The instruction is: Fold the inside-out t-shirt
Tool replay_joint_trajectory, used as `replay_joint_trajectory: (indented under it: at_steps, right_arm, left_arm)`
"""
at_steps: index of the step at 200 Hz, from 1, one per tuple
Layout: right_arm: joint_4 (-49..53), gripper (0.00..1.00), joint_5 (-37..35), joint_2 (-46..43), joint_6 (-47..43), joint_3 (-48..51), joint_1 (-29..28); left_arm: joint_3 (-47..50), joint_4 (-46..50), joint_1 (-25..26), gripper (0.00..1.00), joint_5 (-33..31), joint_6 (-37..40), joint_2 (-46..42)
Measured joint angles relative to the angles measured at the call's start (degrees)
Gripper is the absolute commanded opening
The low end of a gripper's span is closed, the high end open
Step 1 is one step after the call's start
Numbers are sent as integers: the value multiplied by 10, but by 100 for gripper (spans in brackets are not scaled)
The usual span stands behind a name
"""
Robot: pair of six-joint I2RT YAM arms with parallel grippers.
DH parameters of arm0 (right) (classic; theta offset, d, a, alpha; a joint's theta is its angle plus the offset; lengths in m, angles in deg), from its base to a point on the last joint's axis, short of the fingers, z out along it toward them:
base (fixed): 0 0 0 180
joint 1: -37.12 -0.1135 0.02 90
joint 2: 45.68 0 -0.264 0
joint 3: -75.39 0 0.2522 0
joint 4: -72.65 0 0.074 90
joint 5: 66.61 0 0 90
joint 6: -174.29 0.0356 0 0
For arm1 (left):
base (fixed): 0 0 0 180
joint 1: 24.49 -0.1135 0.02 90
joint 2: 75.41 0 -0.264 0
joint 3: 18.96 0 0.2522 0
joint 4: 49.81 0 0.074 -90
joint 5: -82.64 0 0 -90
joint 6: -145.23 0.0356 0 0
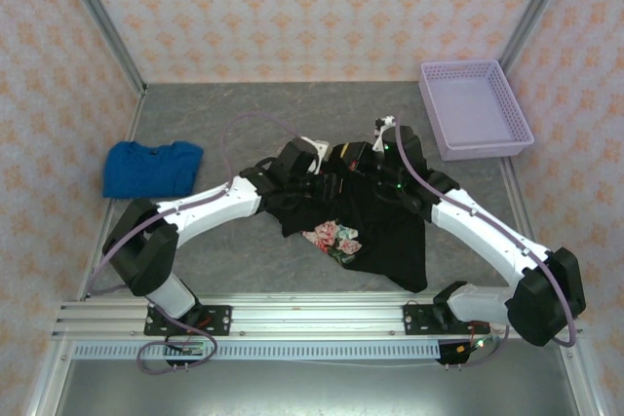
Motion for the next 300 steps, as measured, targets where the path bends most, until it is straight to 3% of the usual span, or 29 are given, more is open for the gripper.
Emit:
replay_joint_trajectory:
  at_steps: [37, 65, 130, 264, 288, 300]
  right_arm:
    - [2, 0, 1, 0, -4, 0, 0]
    - [13, 0, -12, 0, -25, -1, 0]
    - [28, 0, -29, -2, -94, -1, 0]
    - [134, 0, -14, -57, -293, -10, -19]
    - [151, 26, 8, -43, -302, -20, -24]
    - [158, 35, 14, -33, -299, -31, -24]
  left_arm:
    - [-7, -5, 0, 12, -14, -3, 16]
    - [-8, -3, 0, 0, -10, 3, 9]
    - [-9, 55, -3, 0, 59, 4, -125]
    - [67, 200, -56, 0, 209, -48, -276]
    - [106, 164, -57, 0, 212, -98, -331]
    - [120, 149, -57, 0, 209, -125, -343]
